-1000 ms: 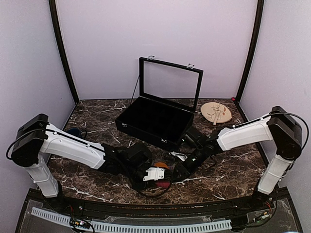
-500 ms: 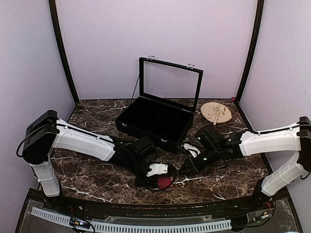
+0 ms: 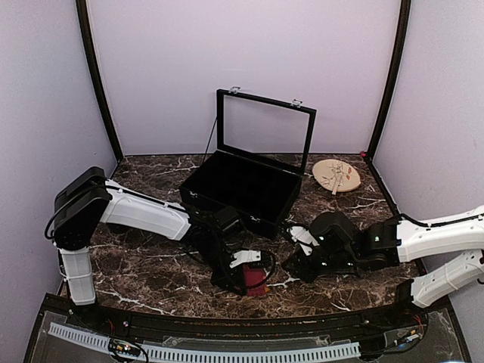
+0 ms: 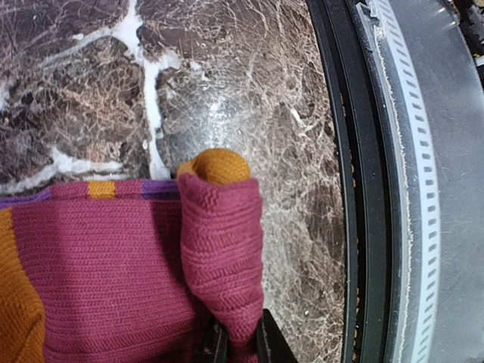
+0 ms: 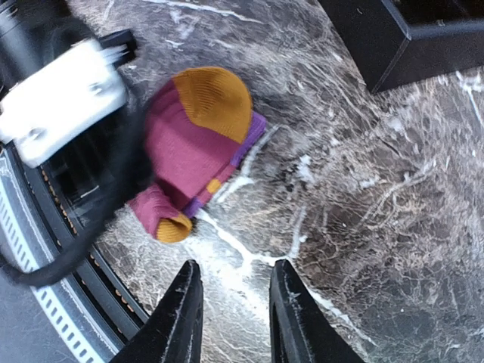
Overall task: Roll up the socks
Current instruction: Roll the sock at the center of the board.
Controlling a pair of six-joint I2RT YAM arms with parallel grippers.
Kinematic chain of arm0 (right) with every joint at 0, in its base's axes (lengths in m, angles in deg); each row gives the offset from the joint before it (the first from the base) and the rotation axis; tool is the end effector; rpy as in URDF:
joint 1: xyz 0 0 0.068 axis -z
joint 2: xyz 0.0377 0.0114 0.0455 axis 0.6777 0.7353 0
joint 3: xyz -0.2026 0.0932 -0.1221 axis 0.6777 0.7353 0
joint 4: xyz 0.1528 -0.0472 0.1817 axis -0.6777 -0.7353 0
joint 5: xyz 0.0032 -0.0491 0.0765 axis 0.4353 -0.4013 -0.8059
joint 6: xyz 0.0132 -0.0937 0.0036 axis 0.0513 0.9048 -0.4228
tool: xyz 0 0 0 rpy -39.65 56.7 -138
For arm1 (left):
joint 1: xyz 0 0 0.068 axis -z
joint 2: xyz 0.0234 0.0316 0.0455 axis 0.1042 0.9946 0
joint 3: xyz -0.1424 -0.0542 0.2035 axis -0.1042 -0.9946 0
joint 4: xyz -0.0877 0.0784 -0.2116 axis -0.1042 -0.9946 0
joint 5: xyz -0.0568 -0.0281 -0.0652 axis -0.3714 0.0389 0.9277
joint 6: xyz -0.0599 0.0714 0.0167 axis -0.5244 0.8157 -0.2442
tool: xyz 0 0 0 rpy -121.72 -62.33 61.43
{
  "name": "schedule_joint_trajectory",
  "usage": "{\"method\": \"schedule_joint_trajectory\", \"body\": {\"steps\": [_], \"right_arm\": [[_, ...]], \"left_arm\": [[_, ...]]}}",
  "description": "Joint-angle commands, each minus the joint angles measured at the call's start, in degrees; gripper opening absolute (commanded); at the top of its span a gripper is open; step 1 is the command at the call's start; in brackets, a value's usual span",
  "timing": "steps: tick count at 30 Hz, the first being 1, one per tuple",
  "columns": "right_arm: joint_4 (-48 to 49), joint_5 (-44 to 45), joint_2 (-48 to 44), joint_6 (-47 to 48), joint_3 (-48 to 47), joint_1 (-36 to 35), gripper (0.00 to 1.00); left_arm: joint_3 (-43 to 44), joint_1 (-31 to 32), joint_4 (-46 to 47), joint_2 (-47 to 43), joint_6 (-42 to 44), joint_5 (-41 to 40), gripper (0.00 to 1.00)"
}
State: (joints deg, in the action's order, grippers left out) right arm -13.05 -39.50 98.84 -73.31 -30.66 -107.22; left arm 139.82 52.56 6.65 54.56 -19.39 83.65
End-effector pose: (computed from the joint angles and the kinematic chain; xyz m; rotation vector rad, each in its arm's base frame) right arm 0.1214 0.2381 0.1630 -0.8196 2.3046 0.6285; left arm 0.1510 -0.3394 0.0975 1.9219 2.0033 -1.0006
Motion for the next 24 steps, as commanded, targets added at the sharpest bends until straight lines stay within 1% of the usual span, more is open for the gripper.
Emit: {"method": "schedule_joint_trajectory", "body": {"steps": [1, 8, 12, 18, 24], "right_arm": [[1.1, 9.8, -0.3, 2.2, -0.3, -5.1, 0.29], [0.3, 16.2, 2.4, 6.3, -2.0, -12.3, 0.29], [-0.5, 18.8, 5.7, 8.9, -4.3, -15.7, 0.29], [-0.6, 19.7, 11.8, 14.1, -8.2, -19.5, 0.30], [-1.4, 18.6, 18.2, 19.0, -12.3, -20.7, 0.33]], "left_arm": [[1.4, -1.8, -4.6, 1.3, -1.1, 6.2, 0.13], [4.0, -4.5, -8.4, 4.4, -0.8, 12.3, 0.12], [5.0, -5.3, -10.3, 5.9, -0.2, 13.7, 0.13], [6.6, -5.8, -12.4, 7.7, 0.1, 15.9, 0.13], [7.4, -5.9, -13.6, 9.0, 0.5, 17.1, 0.13]]}}
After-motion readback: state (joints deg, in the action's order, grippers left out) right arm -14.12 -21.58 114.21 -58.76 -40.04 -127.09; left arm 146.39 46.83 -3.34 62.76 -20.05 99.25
